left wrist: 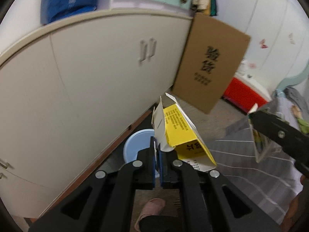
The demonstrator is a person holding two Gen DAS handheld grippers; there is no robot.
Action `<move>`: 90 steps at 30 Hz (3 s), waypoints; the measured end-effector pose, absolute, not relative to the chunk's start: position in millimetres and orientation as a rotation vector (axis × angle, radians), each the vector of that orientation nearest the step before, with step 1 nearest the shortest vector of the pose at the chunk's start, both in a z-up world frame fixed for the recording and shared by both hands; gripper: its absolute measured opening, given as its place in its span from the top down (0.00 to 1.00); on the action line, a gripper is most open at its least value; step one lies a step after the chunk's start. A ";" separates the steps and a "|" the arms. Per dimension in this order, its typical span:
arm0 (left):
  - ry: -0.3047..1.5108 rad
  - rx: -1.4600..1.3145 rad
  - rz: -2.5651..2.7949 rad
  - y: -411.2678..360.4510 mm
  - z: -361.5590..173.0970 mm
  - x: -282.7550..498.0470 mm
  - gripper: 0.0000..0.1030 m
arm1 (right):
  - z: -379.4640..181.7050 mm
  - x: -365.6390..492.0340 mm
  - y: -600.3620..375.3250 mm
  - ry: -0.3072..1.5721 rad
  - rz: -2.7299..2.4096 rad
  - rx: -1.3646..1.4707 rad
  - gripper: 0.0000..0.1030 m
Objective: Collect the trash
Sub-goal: 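Carry the medicine box with the left tool while the right tool grasps the white carton, then open both tools over the blue wastebasket to drop the boxes, then return to the table and grasp the blue snack wrapper with the left tool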
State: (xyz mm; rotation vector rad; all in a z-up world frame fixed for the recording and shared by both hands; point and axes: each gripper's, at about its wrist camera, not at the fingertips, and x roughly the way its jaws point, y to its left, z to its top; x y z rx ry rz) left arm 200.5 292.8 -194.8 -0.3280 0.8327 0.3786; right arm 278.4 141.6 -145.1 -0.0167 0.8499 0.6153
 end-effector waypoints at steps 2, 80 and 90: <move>0.864 -0.332 0.395 308.6 -207.0 208.8 0.97 | -166.6 297.2 167.0 0.898 0.636 -0.006 0.28; 0.777 0.001 0.051 -3.2 -98.2 185.4 0.17 | -76.6 162.7 -177.2 0.600 0.032 0.293 0.06; 0.906 0.096 -0.084 -94.9 -125.7 208.5 0.17 | -100.4 154.0 -243.5 0.630 -0.032 0.370 0.06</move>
